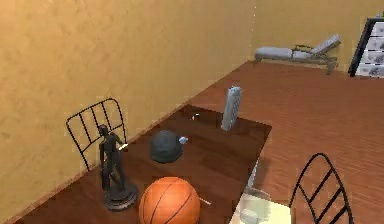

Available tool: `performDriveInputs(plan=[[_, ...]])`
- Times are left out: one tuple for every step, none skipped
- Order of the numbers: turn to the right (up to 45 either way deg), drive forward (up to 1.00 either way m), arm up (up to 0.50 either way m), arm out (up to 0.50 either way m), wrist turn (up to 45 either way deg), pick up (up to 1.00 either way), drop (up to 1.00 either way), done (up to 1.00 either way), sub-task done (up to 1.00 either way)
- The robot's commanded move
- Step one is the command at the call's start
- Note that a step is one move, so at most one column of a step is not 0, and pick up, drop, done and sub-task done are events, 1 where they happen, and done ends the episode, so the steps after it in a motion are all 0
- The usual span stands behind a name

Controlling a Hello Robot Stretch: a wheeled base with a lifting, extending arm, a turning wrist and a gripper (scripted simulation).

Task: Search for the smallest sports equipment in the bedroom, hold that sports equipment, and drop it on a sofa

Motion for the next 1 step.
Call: performDriveInputs(plan=[[-45.0, 0.00, 0.00, 0.00, 0.0, 0.00, 0.00, 0.00, 0.00]])
